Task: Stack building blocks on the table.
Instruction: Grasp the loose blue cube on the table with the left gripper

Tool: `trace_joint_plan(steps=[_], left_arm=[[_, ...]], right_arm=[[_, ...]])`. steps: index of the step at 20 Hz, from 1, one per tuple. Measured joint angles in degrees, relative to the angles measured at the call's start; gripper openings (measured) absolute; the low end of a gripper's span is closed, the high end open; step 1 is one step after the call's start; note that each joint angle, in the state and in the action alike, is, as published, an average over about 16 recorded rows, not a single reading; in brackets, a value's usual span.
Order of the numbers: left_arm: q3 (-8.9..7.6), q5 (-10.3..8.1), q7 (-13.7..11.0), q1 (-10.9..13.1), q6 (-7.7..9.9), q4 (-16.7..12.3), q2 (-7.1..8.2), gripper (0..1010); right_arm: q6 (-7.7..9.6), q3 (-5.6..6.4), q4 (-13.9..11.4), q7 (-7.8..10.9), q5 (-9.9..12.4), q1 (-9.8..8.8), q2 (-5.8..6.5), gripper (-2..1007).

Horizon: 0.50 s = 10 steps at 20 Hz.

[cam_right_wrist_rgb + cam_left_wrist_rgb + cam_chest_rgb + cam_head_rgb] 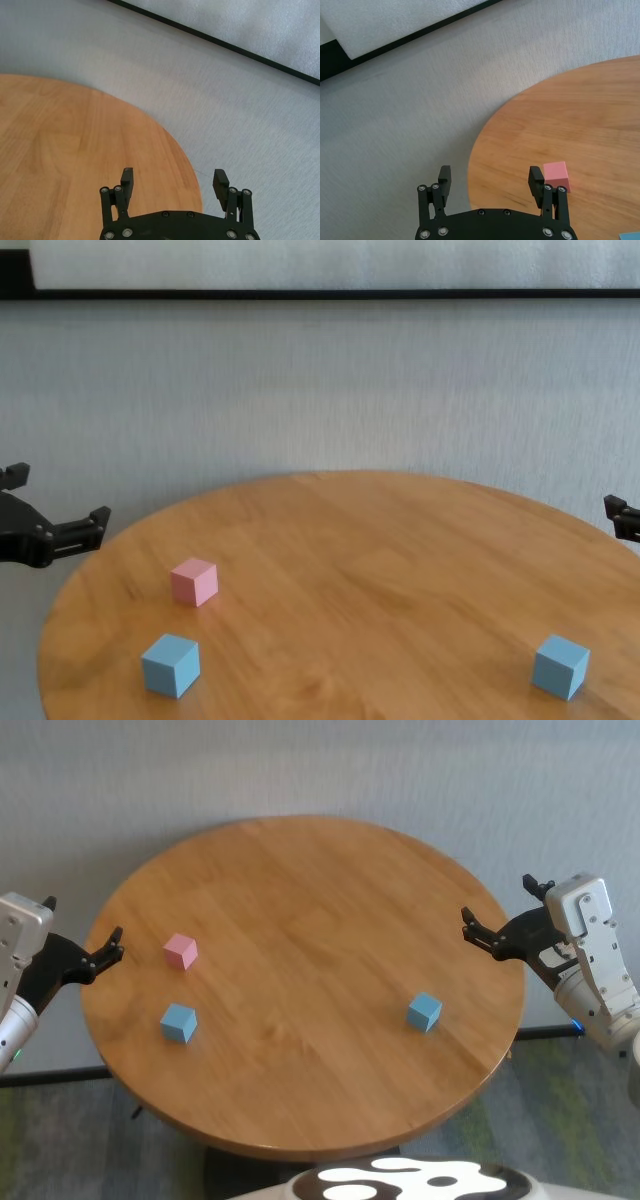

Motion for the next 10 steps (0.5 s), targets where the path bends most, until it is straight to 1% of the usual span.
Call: trace_joint_plan(steps=[10], left_arm=[[-0.29,0.22,-0.17,0.10,0.03,0.00,-0.19,1003]], right_arm=[[0.00,0.00,0.00,0.00,0.00,0.00,0.00,1005]])
